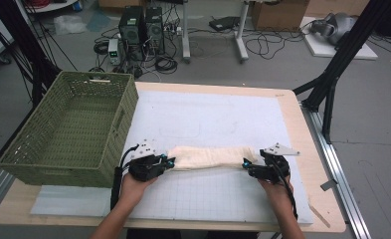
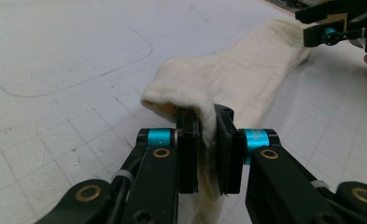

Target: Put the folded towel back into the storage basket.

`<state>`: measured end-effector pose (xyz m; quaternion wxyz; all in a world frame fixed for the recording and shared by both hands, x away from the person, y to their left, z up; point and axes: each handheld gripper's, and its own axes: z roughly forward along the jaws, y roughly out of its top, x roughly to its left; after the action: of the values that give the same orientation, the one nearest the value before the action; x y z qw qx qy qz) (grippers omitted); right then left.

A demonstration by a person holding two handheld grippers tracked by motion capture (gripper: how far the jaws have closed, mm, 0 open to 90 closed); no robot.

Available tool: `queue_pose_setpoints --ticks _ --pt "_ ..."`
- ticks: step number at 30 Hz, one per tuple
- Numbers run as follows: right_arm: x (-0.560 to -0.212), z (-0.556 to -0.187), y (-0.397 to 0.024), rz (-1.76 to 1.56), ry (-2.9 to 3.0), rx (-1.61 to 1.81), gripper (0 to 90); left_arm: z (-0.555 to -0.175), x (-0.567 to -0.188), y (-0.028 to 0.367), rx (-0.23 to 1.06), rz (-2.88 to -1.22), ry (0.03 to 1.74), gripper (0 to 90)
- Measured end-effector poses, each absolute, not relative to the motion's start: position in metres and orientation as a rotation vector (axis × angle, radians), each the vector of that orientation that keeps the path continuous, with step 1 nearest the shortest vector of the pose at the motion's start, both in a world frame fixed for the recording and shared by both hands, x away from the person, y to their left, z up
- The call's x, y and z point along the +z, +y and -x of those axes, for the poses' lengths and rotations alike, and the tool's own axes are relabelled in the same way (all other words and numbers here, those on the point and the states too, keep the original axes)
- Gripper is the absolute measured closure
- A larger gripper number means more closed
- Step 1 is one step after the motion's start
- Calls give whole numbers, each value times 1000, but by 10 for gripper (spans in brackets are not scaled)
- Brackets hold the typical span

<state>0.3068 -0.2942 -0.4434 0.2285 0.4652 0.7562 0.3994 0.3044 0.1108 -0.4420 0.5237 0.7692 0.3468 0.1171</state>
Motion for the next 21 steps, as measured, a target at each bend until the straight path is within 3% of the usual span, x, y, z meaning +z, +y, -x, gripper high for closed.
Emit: queue_pose_setpoints --ticks 12,21 --pt "-451 -308 -288 -1256 2180 1044 488 -305 -443 111 288 -1856 820 802" --pt "-452 -309 -290 -1334 2188 1111 596 -305 -444 111 290 -1861 819 802"
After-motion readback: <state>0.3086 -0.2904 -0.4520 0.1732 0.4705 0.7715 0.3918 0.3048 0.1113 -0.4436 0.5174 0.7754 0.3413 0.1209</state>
